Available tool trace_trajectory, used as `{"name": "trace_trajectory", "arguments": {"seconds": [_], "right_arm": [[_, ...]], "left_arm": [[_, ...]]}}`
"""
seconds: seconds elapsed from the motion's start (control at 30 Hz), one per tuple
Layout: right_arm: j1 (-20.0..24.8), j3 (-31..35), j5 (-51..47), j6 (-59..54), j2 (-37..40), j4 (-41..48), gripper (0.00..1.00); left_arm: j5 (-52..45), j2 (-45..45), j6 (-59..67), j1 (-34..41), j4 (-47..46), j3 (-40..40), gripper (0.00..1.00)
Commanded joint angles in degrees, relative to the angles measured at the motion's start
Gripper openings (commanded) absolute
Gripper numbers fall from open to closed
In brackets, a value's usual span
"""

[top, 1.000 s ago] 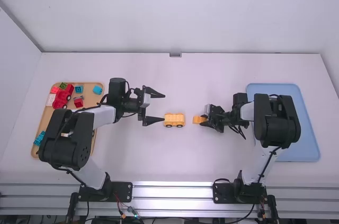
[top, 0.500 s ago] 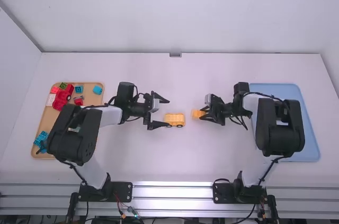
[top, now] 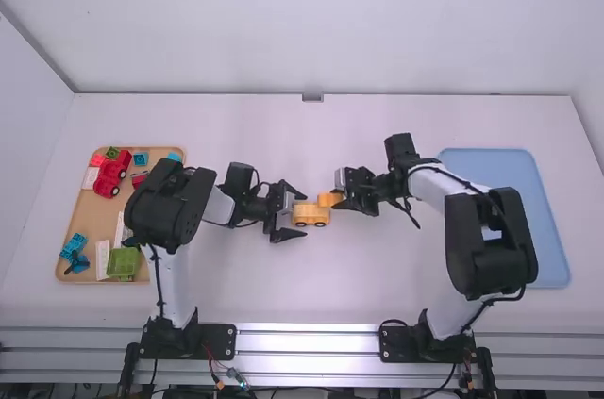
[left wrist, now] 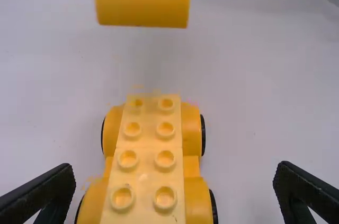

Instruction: Assemble lego blocks to make yellow taxi

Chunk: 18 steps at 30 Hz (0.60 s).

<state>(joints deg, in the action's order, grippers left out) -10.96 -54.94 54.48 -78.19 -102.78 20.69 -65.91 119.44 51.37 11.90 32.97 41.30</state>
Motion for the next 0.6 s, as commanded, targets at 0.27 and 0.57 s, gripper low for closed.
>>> {"name": "trace_trajectory", "arguments": {"seconds": [0.27,0.57], "right_arm": [[-3.52,9.35,-0.55,13.62,0.87,-17.92,0.08],[-4.15,12.61,-0.59,20.09,0.79,-26.53,0.08]], "left_arm": [[-2.01,4.24,0.74,0.07,-0.11,2.97,0.8],[4.72,4.24,0.98,3.02,0.15,2.82,0.65]]}}
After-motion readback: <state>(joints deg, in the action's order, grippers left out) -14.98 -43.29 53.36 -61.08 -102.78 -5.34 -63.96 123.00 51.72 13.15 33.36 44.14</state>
